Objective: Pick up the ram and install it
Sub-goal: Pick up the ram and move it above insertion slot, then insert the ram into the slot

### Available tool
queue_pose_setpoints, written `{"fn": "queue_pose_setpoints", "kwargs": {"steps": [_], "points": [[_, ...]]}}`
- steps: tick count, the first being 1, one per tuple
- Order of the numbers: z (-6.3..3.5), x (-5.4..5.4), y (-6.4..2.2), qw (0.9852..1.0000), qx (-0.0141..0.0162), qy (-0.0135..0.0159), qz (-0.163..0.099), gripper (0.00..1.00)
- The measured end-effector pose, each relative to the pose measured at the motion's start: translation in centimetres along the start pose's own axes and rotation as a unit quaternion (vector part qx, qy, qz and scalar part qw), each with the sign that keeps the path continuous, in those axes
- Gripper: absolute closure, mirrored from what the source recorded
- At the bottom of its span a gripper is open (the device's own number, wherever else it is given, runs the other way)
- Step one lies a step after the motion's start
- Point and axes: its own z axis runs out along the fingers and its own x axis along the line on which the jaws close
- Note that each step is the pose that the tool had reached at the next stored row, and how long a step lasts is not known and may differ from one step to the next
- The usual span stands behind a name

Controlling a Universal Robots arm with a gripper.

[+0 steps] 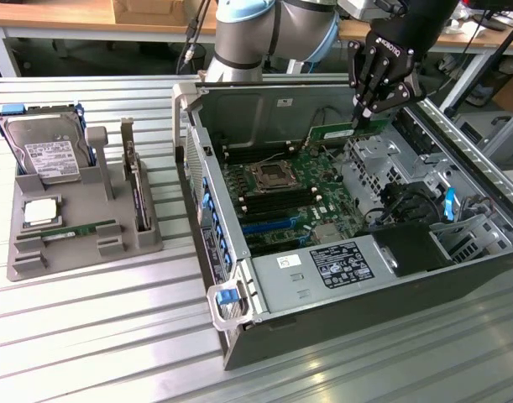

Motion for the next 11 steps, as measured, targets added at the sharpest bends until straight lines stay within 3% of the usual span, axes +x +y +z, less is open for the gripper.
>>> {"fn": "queue_pose_setpoints", "kwargs": {"steps": [11], "points": [[0.0, 0.0, -0.01, 1.0, 0.0, 0.0, 0.0, 0.88]]}}
